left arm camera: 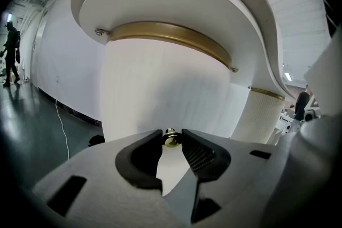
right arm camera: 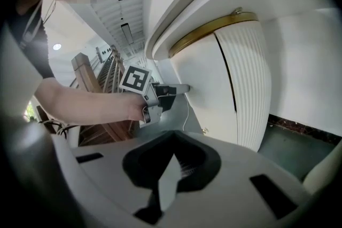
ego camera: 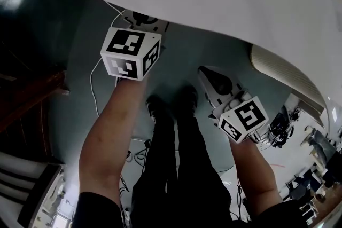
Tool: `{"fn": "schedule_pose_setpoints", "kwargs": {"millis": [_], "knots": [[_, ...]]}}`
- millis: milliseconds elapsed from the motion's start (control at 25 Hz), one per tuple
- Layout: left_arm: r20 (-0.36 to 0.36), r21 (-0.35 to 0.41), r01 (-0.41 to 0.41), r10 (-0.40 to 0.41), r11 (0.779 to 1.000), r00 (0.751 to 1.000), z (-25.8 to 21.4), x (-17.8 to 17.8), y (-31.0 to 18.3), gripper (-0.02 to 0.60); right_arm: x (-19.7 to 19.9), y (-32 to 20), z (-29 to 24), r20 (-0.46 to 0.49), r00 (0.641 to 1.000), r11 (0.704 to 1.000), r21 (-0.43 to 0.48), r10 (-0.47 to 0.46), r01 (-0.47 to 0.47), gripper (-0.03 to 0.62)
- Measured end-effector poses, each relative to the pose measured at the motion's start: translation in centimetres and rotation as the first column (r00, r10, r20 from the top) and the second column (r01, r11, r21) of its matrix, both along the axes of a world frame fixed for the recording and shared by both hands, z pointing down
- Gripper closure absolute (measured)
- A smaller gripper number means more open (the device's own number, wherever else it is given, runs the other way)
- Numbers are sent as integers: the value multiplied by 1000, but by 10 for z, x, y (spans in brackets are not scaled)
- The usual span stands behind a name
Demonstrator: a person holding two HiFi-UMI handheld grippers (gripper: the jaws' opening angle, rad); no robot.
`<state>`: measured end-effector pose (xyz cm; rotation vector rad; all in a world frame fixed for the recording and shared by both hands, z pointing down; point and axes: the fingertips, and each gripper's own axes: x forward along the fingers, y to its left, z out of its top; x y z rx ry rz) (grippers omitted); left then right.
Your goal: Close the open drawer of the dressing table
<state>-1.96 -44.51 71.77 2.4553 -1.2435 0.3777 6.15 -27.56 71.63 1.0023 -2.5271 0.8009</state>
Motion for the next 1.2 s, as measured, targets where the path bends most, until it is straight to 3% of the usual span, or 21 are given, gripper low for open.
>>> {"fn": "schedule_pose_setpoints", "kwargs": {"millis": [200,440,560,880,960,1080,1200], "knots": [[-31,-41,-7,6,999,1000,-1,1,5,466,-3,9,-7,-11,1000,1000,-2,15,-15,588],[71,3,-64,63,998,995,-32,-18,40,468,-19,22,-39,-18,1000,1000,-20,18,-18,588],[64,7,-70,70,998,996,-58,-28,68,485,-30,31,-66,-20,1000,999,-45,23,-24,588],[41,15,-48,47,999,998,-145,-75,139,581,-82,64,-149,-70,992,994,-30,-109,107,588],[2,-26,-26,26,999,1000,-164,-93,157,581,-97,74,-175,-77,988,991,-22,-133,132,588],[-126,-96,-16,4,995,992,-204,-110,182,581,-116,83,-220,-77,985,988,5,-156,157,588],[-131,-89,-51,39,995,991,-249,-119,207,581,-129,91,-269,-82,981,982,54,-175,180,588]]}}
